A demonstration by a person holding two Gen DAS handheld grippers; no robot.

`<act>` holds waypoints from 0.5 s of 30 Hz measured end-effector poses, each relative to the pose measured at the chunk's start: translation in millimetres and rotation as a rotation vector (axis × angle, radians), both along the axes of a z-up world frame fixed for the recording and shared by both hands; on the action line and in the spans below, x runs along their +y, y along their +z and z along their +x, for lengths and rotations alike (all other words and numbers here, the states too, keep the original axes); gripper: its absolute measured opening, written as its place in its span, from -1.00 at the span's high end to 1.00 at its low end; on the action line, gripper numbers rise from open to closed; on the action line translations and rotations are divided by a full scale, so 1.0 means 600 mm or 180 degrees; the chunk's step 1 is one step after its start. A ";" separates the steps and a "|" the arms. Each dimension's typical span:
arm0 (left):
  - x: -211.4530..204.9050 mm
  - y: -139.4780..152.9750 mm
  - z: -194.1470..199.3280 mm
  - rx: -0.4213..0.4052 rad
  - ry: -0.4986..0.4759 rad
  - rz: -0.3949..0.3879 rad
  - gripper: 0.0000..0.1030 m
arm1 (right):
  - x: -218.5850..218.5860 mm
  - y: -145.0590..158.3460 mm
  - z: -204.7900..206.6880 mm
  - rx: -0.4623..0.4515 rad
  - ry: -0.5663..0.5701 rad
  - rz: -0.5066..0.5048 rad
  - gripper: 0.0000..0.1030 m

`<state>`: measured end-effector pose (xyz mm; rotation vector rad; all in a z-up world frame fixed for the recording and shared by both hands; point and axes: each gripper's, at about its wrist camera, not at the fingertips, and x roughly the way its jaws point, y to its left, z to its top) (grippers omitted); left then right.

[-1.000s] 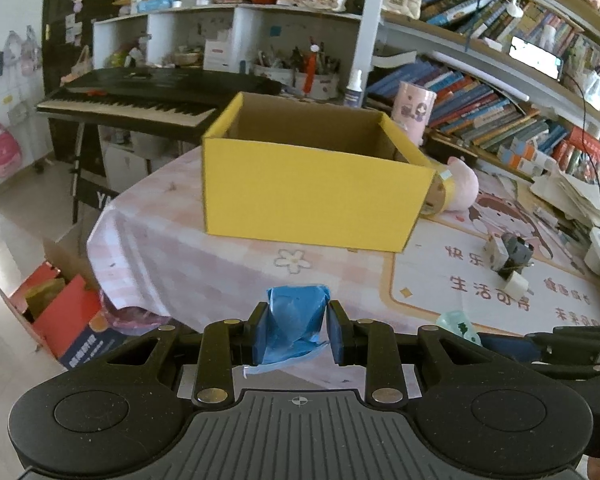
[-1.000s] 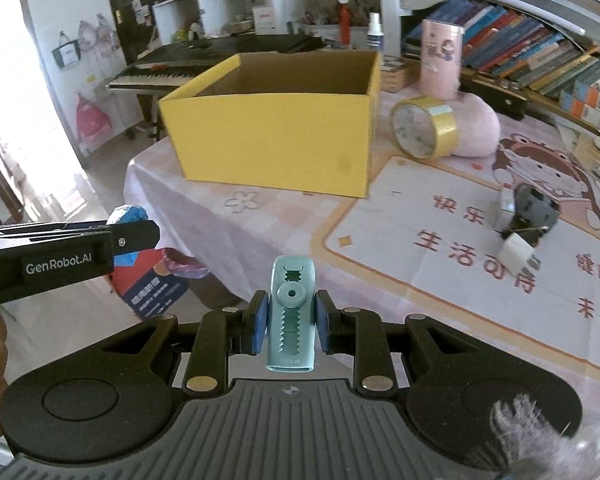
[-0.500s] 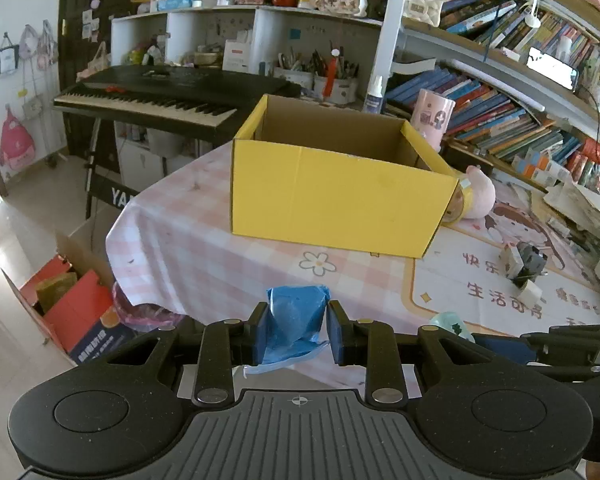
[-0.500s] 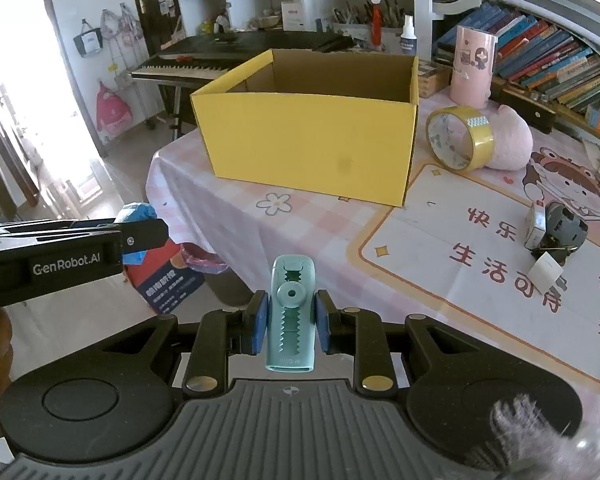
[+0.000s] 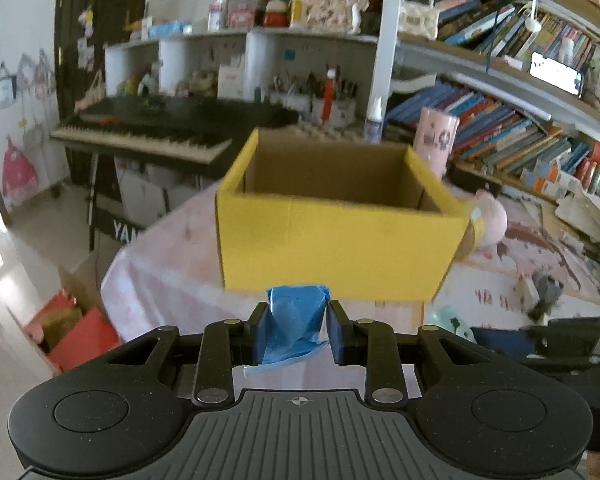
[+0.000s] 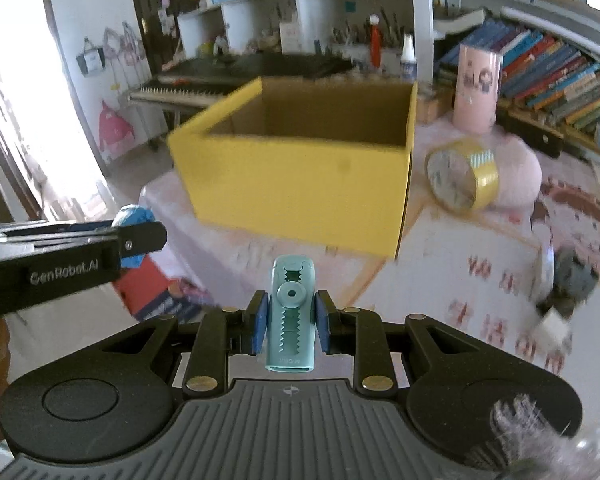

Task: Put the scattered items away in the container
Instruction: 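Carry the blue piece and green clip toward the yellow cardboard box, then lower both held items into the box and open both tools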

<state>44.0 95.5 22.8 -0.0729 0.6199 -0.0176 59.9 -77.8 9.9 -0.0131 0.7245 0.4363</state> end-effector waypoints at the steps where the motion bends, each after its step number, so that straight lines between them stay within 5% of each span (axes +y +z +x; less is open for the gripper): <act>1: -0.001 0.006 0.006 -0.0053 -0.0004 0.0018 0.45 | -0.002 0.008 0.010 -0.0062 -0.0001 0.0034 0.55; 9: -0.018 0.060 0.084 -0.0449 0.0016 0.0102 0.45 | -0.014 0.075 0.106 -0.0593 0.0124 0.0145 0.55; 15: -0.029 0.068 0.157 -0.0449 0.0068 0.0164 0.45 | -0.022 0.089 0.189 -0.0659 0.0241 0.0110 0.55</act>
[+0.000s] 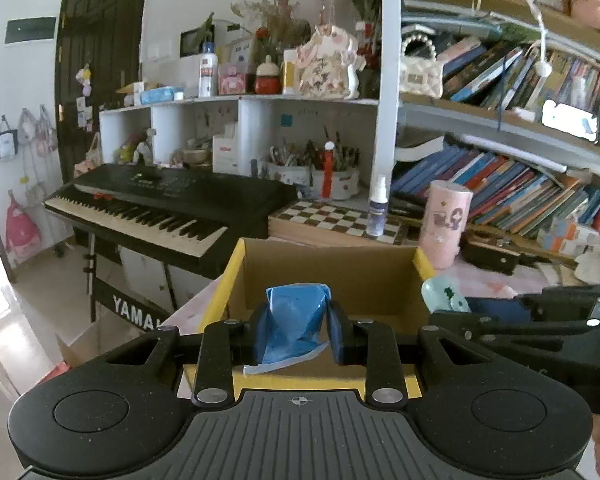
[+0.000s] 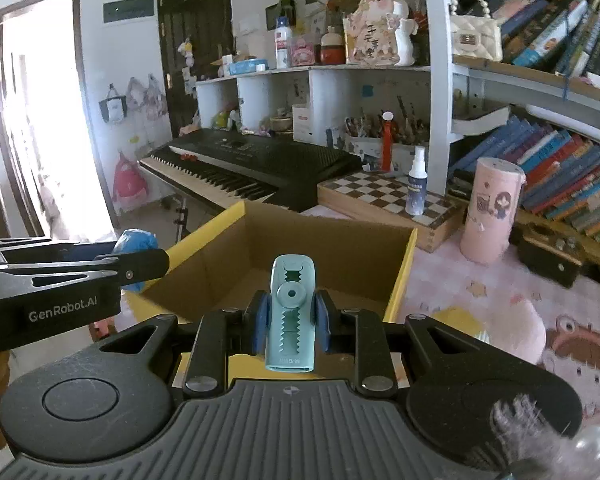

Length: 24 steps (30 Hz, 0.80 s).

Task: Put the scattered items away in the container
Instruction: 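Lower both held items into the box and open both tools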

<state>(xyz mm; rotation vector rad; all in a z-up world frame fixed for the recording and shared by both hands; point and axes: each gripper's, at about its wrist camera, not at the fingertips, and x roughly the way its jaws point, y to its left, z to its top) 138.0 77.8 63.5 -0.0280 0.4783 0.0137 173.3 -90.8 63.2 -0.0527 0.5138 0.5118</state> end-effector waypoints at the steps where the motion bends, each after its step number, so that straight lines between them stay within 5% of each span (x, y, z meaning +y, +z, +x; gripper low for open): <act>1: -0.002 -0.003 0.012 0.0031 0.0002 0.0003 0.45 | 0.000 -0.002 0.014 0.0021 0.0030 -0.0027 0.55; 16: -0.024 -0.083 0.134 0.0756 0.0027 0.0337 0.45 | 0.027 -0.071 0.162 0.0434 0.0613 -0.0738 0.55; 24: -0.021 -0.112 0.152 0.1091 0.0084 0.0400 0.45 | 0.066 -0.093 0.195 0.0410 0.1041 -0.1342 0.54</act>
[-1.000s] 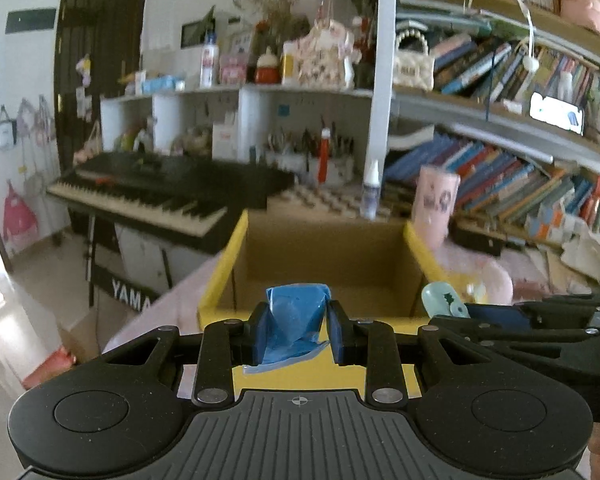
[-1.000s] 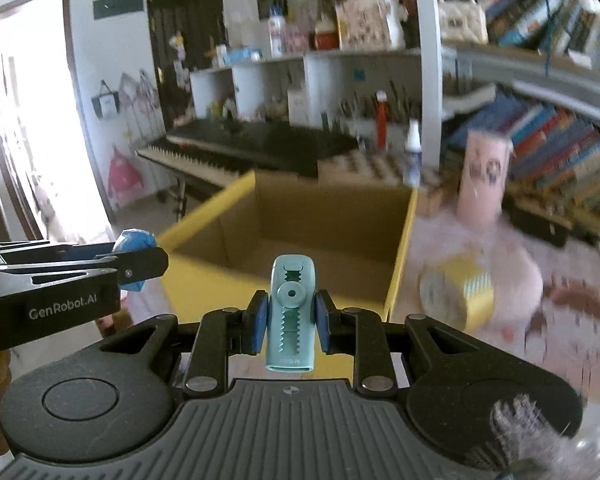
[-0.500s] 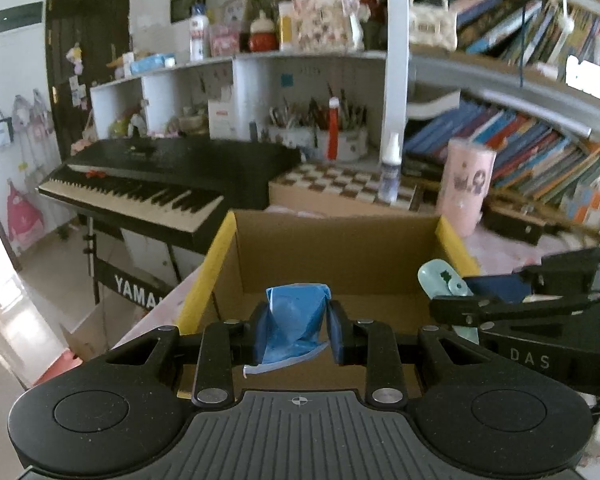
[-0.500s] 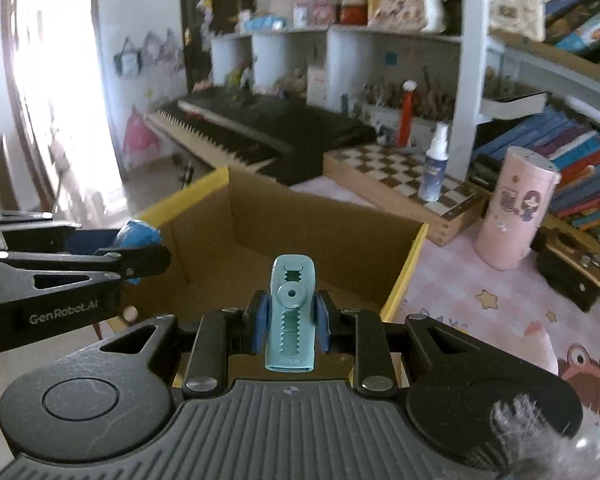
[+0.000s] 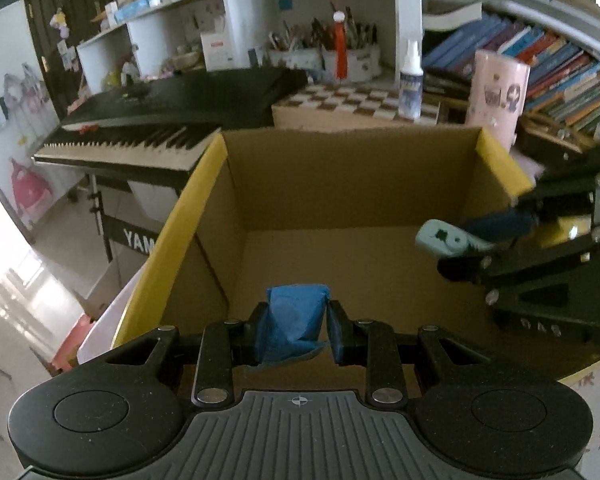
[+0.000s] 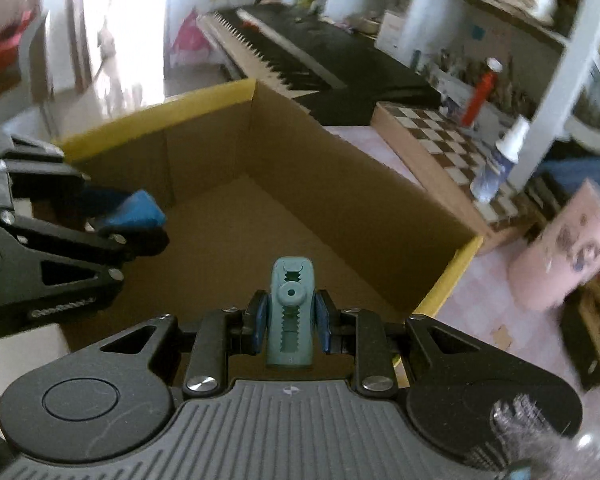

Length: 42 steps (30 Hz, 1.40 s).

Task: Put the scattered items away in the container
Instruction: 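Lower both held items into the box and open both tools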

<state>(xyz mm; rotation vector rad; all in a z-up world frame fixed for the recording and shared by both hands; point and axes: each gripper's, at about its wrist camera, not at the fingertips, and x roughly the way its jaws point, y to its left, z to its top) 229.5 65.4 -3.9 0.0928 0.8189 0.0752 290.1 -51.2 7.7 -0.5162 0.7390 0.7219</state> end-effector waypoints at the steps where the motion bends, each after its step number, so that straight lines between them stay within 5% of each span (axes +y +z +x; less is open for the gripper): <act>1: -0.001 -0.003 0.001 0.0030 0.0002 0.0002 0.44 | 0.002 -0.001 0.002 -0.0002 0.0061 -0.0035 0.55; 10: -0.003 -0.014 0.018 0.0182 0.0027 -0.0075 0.43 | 0.021 -0.026 0.015 0.0151 0.0423 -0.0324 0.55; 18: -0.012 -0.018 0.022 0.0184 0.0022 -0.0060 0.36 | 0.021 -0.024 0.024 0.0238 0.0432 -0.0254 0.55; 30: -0.011 0.030 -0.019 -0.0253 0.0165 0.0069 -0.69 | -0.021 0.021 -0.005 -0.0057 0.0011 0.0146 0.35; 42: -0.014 0.063 -0.087 -0.0600 0.0129 0.0132 -0.93 | -0.106 0.074 -0.091 -0.0378 -0.0992 0.0846 0.28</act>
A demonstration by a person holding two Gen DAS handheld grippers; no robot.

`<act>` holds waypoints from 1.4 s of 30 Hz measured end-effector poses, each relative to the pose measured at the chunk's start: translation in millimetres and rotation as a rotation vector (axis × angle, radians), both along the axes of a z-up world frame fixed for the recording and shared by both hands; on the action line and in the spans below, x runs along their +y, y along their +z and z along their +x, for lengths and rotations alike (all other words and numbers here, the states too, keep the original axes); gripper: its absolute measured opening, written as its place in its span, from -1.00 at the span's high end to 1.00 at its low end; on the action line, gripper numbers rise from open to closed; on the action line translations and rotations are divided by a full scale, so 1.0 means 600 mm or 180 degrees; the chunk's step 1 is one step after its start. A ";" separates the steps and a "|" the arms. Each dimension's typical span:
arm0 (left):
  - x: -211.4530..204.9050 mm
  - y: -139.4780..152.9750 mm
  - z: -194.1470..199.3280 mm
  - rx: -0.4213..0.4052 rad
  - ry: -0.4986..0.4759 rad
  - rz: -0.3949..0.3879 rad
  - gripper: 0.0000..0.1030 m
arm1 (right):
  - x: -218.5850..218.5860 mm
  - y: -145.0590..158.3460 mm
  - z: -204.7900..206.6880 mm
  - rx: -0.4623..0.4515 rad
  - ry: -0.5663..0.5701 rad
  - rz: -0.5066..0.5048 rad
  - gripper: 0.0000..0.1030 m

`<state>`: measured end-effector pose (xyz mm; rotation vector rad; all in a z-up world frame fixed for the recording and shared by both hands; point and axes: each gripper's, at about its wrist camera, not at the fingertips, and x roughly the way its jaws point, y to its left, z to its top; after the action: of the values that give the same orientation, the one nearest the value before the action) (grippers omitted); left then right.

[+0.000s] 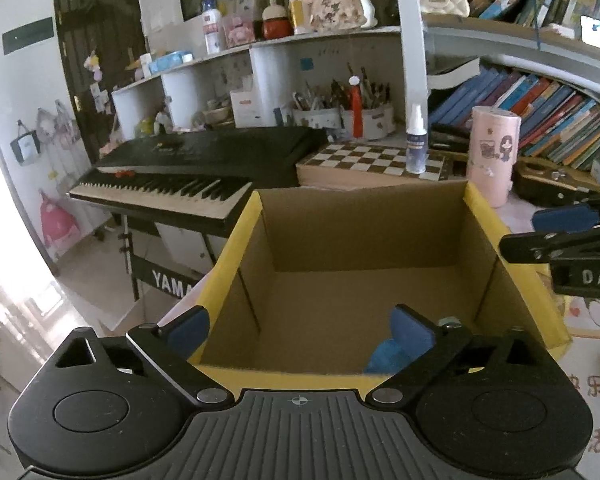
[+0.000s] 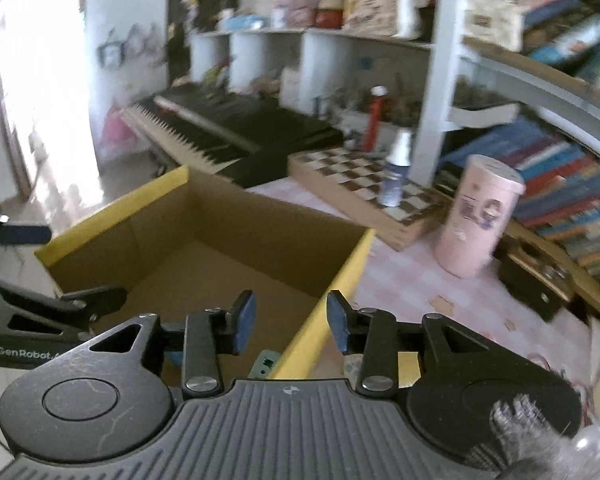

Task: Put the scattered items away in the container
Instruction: 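Lower both held items into the box and open both tools, then withdraw both tools from the box back toward the mat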

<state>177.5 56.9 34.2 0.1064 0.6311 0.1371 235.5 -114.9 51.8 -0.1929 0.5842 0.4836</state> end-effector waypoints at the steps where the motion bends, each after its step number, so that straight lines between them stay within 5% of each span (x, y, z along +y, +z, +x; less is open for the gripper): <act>1: 0.000 0.000 -0.005 -0.0004 -0.0010 -0.0010 -0.94 | -0.006 0.000 -0.007 -0.0010 -0.0051 0.0029 0.28; 8: 0.011 -0.004 -0.047 -0.0024 -0.0024 -0.0075 -1.00 | -0.039 -0.009 -0.064 -0.0035 -0.0564 0.0246 0.26; 21: 0.033 -0.018 -0.131 0.0012 -0.0086 -0.0290 -1.00 | -0.051 -0.039 -0.204 -0.0064 -0.1415 0.0263 -0.18; 34: 0.023 -0.027 -0.207 -0.0038 0.0026 -0.0126 -1.00 | -0.034 -0.059 -0.309 -0.0109 -0.1585 0.0165 -0.32; 42: 0.006 -0.035 -0.254 -0.0183 -0.0167 -0.0038 -1.00 | -0.033 -0.073 -0.354 -0.0089 -0.1716 0.0075 -0.35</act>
<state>24.9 60.5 13.5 0.1071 0.5712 0.0855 22.9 -134.7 7.9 -0.0149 0.5758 -0.0346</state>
